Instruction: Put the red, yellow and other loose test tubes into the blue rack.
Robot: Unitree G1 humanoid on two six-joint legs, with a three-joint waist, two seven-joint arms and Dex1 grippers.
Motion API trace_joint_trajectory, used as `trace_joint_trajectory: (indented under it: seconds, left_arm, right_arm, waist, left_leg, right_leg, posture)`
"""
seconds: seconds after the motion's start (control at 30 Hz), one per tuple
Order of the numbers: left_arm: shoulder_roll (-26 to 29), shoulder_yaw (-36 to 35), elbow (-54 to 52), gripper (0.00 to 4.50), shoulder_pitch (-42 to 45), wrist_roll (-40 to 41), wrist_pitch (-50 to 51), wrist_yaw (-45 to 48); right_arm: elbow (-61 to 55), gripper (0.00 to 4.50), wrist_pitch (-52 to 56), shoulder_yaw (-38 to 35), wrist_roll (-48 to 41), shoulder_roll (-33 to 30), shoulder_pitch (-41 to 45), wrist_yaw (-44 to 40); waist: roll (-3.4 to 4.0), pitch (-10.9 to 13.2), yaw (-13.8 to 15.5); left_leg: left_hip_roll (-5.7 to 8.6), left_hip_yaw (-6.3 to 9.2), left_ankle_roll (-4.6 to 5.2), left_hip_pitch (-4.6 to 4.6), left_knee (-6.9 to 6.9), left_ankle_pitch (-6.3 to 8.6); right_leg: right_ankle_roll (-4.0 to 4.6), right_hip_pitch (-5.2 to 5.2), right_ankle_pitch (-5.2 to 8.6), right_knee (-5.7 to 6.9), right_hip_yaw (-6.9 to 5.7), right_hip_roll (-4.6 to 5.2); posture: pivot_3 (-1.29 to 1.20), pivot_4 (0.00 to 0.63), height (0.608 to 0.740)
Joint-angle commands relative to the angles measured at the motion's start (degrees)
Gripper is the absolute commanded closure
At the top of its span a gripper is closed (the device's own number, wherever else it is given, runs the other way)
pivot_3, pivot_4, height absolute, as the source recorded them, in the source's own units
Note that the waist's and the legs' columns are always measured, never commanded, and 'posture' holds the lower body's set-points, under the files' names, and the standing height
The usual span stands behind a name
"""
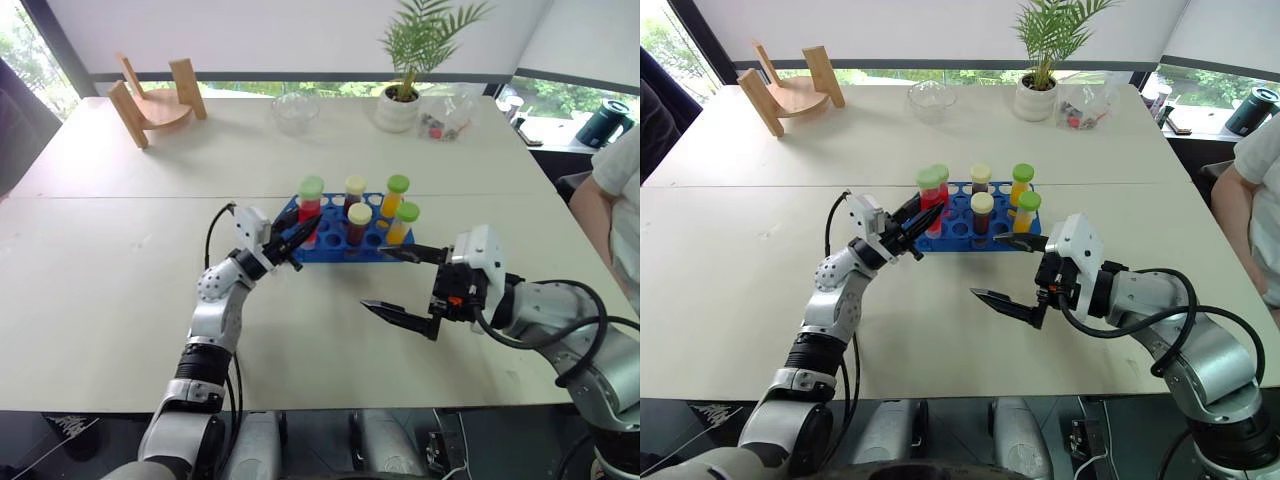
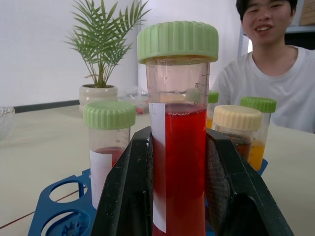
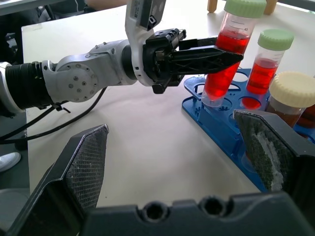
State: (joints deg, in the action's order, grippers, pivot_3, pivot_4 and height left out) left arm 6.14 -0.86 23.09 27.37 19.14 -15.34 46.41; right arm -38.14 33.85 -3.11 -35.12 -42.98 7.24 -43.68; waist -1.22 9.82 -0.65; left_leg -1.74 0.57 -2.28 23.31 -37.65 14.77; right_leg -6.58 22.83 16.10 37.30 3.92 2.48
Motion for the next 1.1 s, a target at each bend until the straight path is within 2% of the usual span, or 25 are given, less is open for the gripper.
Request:
trace_joint_trajectory:
  seconds: [0.03, 0.3, 0.83, 1.1]
  left_arm:
    - [-0.7, 0.0, 2.7, 3.71, 1.6, -1.0, -3.4, 0.1]
    - [-1.6, 0.0, 7.1, 3.71, 2.8, -1.6, -7.7, 0.6]
    - [-1.9, 0.6, 5.3, 3.71, 0.4, -1.4, -7.4, 1.1]
    - [-2.1, 0.3, 8.5, 3.71, 1.0, -3.2, -11.2, 0.1]
  right_arm:
    - [-2.4, 0.00, -0.3, -0.5, -0.9, 0.4, 0.1, 0.4]
    - [-3.2, 0.00, -0.1, -0.6, -1.0, 0.5, -0.3, 1.1]
    - [-3.6, 0.00, 1.2, -0.5, -2.1, 0.2, 0.7, 1.8]
    - [-3.4, 0.00, 0.9, -0.5, -1.9, 0.2, 0.3, 1.5]
  waist:
    - [0.00, 0.0, 0.0]
    - [0.00, 0.0, 0.0]
    - [0.00, 0.0, 0.0]
    - [0.00, 0.0, 0.0]
  left_leg:
    - [0.00, 0.00, 0.00, 0.00, 0.00, 0.00]
    - [-0.01, 0.01, 0.01, 0.00, 0.01, 0.01]
    - [-0.01, 0.02, 0.02, 0.00, 0.01, 0.01]
    - [-0.01, 0.03, 0.02, 0.00, 0.01, 0.01]
  right_leg:
    - [0.00, 0.00, 0.00, 0.00, 0.00, 0.00]
    - [0.00, 0.00, 0.00, -0.02, -0.01, -0.02]
    - [0.00, -0.02, 0.00, -0.06, -0.01, -0.02]
    - [0.00, -0.03, 0.00, -0.07, -0.01, -0.02]
  posture:
    - [0.00, 0.150, 0.740]
    - [0.00, 0.150, 0.740]
    - [0.00, 0.150, 0.740]
    - [0.00, 0.150, 0.740]
